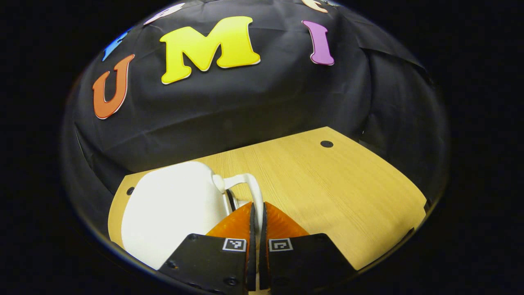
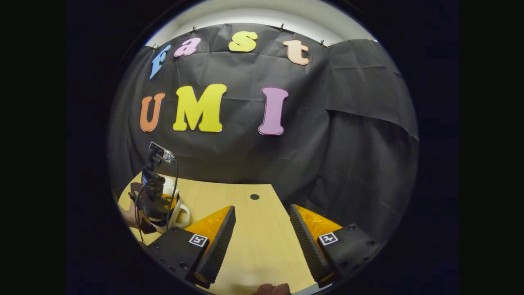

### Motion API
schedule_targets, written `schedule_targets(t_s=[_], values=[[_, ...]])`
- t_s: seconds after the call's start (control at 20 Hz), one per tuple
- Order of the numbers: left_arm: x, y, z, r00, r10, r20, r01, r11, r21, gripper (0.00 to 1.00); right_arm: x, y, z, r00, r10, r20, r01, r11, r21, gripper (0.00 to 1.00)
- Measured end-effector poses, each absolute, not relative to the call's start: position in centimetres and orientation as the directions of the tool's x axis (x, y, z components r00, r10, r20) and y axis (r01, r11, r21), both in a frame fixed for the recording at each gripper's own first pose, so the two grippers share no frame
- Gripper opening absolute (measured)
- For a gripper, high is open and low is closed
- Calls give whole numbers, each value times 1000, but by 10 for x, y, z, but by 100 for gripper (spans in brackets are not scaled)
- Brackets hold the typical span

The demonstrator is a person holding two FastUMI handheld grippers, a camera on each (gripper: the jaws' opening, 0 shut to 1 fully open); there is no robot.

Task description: First open the suitcase, pack the skin care products into it, and then close the suitcase.

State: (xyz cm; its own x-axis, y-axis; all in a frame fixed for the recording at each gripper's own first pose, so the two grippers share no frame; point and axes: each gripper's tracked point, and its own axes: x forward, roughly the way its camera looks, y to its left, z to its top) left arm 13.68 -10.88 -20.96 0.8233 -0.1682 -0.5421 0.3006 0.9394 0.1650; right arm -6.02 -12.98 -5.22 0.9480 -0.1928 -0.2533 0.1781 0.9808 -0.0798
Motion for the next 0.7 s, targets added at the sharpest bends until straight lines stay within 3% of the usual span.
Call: schedule_targets(t_s=[0.25, 0.35, 0.5, 0.55, 0.7], values=[[139, -111, -236, 790, -99, -605, 291, 929, 228, 8, -52, -140, -62, 937, -197, -290, 188, 980, -58, 79], [134, -116, -244, 786, -74, -614, 278, 929, 244, 13, -51, -143, -62, 937, -197, -290, 189, 980, -55, 80], [127, -120, -256, 747, -59, -662, 275, 935, 226, 34, -50, -143, -63, 938, -188, -292, 183, 982, -45, 80], [127, -121, -255, 743, -59, -666, 269, 938, 217, 35, -50, -143, -64, 938, -182, -293, 177, 983, -46, 77], [118, -130, -245, 748, -94, -657, 259, 953, 159, 66, -44, -135, -59, 947, -152, -284, 147, 988, -38, 79]])
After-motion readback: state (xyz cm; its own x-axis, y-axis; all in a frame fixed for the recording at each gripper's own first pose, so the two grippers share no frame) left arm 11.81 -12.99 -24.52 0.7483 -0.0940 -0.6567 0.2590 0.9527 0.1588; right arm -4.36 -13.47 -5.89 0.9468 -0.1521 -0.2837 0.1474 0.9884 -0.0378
